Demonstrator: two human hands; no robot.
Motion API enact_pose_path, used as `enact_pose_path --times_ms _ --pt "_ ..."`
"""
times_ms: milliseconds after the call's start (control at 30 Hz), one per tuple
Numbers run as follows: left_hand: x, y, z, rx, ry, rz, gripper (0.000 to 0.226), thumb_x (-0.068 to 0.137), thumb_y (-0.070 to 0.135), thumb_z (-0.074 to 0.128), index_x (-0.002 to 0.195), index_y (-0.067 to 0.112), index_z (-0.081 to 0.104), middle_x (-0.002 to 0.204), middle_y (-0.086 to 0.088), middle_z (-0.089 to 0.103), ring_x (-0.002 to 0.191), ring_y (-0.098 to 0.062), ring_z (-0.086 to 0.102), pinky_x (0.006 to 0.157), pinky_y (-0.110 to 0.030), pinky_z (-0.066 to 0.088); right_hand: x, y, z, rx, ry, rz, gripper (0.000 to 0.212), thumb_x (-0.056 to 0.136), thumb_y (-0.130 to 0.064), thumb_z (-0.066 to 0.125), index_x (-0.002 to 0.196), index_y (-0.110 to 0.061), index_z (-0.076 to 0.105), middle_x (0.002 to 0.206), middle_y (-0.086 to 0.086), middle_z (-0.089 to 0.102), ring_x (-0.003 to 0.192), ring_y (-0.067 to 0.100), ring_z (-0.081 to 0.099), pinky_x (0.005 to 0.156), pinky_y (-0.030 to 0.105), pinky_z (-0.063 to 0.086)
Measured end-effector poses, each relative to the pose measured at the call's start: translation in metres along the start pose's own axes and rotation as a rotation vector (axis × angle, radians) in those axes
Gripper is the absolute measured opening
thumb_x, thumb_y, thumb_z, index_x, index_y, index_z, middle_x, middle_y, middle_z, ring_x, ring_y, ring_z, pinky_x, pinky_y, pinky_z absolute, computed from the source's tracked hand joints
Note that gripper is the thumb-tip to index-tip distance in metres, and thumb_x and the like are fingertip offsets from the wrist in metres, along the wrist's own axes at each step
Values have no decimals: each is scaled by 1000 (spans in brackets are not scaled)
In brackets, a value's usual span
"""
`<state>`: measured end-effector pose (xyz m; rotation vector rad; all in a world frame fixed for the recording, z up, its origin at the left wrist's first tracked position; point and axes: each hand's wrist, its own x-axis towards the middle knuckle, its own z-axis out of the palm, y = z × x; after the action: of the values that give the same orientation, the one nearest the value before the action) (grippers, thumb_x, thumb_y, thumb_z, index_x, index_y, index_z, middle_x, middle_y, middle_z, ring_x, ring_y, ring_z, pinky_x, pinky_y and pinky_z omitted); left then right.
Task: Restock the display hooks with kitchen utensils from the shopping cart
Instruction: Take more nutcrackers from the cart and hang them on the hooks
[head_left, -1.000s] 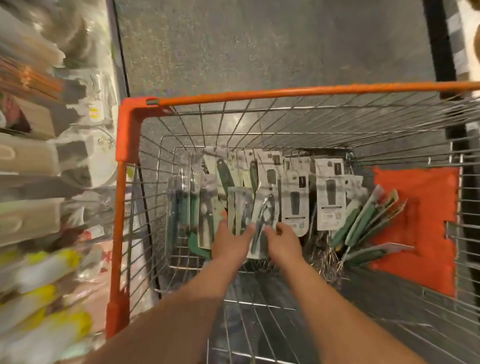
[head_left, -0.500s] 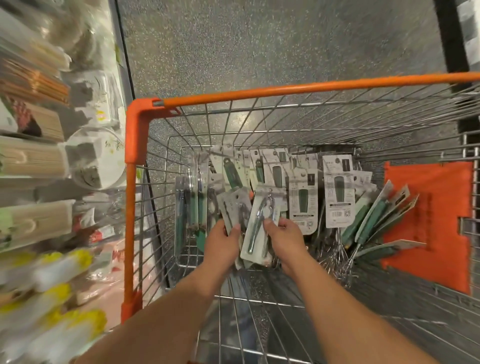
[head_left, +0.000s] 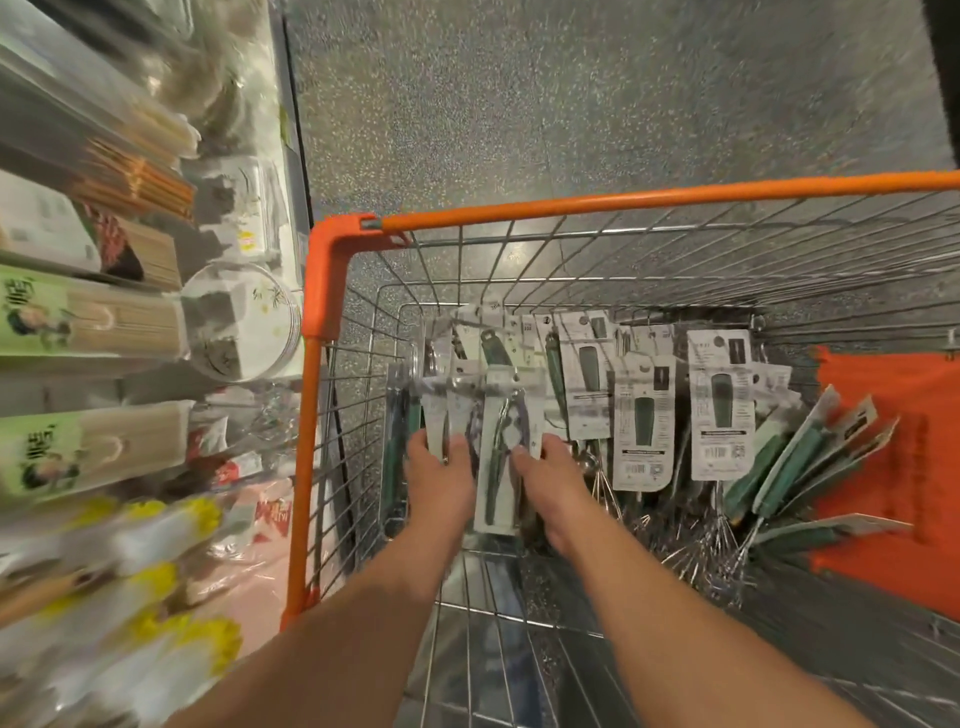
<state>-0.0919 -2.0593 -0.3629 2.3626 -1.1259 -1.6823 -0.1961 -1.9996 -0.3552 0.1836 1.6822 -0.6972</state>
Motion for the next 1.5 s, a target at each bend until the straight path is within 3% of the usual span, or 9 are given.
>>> enact_pose_path --times_ms 200,367,667,933,1067,1200,1333,1433,1500 --pt "3 -10 2 41 87 54 65 104 41 57 158 16 32 157 -11 42 141 -31 46 113 -37 37 9 9 6 21 -35 -3 25 109 -23 48 132 -20 58 120 4 71 109 22 69 102 46 54" --pt "4 -10 0 81 34 48 66 101 55 52 155 17 43 159 -8 40 142 -33 46 119 -51 37 11 9 19 97 -79 43 30 105 -33 55 135 -26 56 122 6 72 113 28 68 106 56 51" --pt "16 -17 -2 -111 -79 -164 115 56 90 47 154 31 41 155 -4 50 138 -34 51 112 -59 44 9 7 13 118 -104 14 28 105 -32 59 132 -25 57 120 3 72 110 24 69 106 49 52" --pt "-25 -9 -8 -198 -158 -264 74 80 76 51 139 31 54 132 -6 67 117 -33 67 100 -59 54 -13 12 5 85 -70 9 21 105 -30 59 124 -21 58 112 5 75 101 25 73 92 45 58" --pt "-43 3 -8 -282 -261 -291 30 107 48 48 124 28 62 111 -11 77 99 -37 75 86 -62 60 -23 16 -2 75 -45 3 26 101 -36 62 124 -24 58 113 4 75 103 27 72 98 53 56" --pt "-43 -5 -5 -250 -301 -242 37 106 49 50 132 25 61 113 -13 77 98 -36 76 84 -61 61 -33 14 -15 145 -51 5 15 104 -24 60 119 -26 60 107 2 77 97 23 74 91 49 59" --pt "-39 -26 6 -217 -257 -204 89 68 85 63 140 33 54 135 -4 68 120 -31 67 101 -58 54 -52 15 -24 211 -51 1 20 106 -16 57 124 -22 62 107 6 79 99 28 75 94 57 58" --pt "-93 12 -7 -179 -322 -115 43 97 60 56 134 38 50 127 11 61 119 -15 56 102 -37 44 -74 12 -37 189 -56 -50 25 105 -18 59 130 -22 60 113 4 77 104 26 74 97 55 57" --pt "-109 18 -8 -187 -330 -59 52 108 38 51 157 36 31 137 8 52 114 -14 56 93 -32 46 -88 9 -48 176 -61 -91 26 104 -21 59 130 -22 59 114 2 77 106 24 73 97 53 57"
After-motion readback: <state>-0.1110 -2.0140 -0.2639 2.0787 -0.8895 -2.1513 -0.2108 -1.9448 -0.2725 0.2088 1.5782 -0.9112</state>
